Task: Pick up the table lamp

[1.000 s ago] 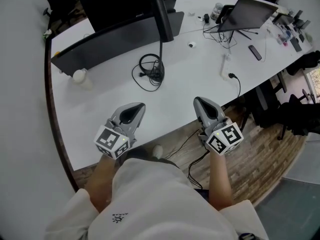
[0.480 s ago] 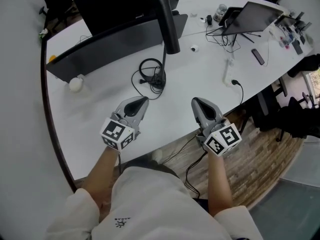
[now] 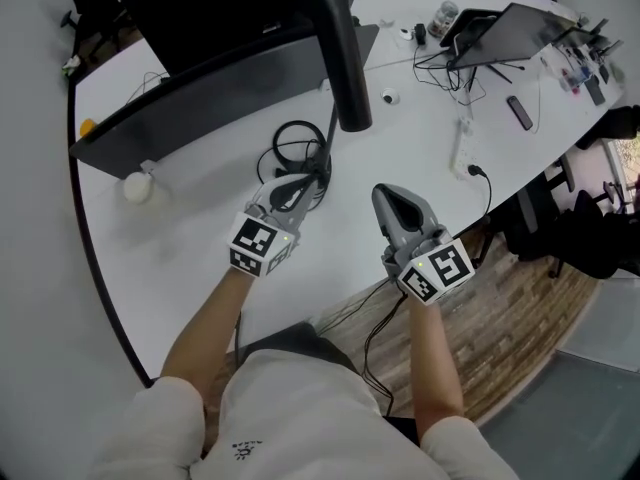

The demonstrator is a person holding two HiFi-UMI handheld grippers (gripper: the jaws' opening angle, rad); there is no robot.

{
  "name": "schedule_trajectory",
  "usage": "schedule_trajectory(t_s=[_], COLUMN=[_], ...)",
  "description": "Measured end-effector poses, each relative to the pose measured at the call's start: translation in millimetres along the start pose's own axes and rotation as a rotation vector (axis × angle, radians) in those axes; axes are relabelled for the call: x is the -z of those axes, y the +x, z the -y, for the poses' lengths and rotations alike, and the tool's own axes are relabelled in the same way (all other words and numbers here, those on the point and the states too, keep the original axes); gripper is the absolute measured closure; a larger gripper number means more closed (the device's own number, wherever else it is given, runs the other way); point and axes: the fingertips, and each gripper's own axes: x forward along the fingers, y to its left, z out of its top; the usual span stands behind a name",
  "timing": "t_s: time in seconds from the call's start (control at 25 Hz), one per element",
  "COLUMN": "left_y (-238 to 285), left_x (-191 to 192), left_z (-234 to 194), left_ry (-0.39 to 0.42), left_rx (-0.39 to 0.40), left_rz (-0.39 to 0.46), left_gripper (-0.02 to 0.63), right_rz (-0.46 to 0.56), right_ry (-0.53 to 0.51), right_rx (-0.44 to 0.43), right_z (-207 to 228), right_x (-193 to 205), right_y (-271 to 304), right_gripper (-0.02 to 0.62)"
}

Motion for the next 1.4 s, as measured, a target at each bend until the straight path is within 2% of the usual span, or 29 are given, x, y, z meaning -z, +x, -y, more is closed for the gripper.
schedule_trajectory(t_s=[0.32,0.68,0.72,0.76,0.8,1.04,1.4], left_y=[28.5,51.9,54.2,56.0,57.1,69.9,91.0], left_x=[11.8,31.1,34.0,36.6,38.5,43.4,63.0], left_z=[-23.9,-30.8,-30.8,-30.7,-30.8,-30.0,-29.9], left_ry=[0.0,0.014,0.013,0.012,0.012,0.023,0.031], left_rx=[-0.021,0.005,0.007,0.007,0.005,0.006,0.002], left_rz=[0.008,-0.013,-0.017,-0.02,-0.02,-0.014,-0.051], left_gripper=[0.588,0.533,0.524,0.516,0.511,0.48,0.483], right_rz=[-0.002,0.005,0.003,0.001,0.001,0.006,0.028], right_ry=[-0.033,-0.067,-0.066,-0.064,-0.064,-0.076,-0.074], right_rx=[-0.049,-0.093,-0.097,-0.102,-0.106,-0.112,-0.104], right_z=[9.3,16.7,17.4,17.9,18.1,25.5,36.2], right_x=[11.2,14.7,16.3,17.9,19.3,24.7,19.8], right_y=[35.4,68.4,70.1,71.7,73.0,79.3,91.7], right_gripper=[0.595,0.592,0.58,0.518,0.506,0.502,0.495])
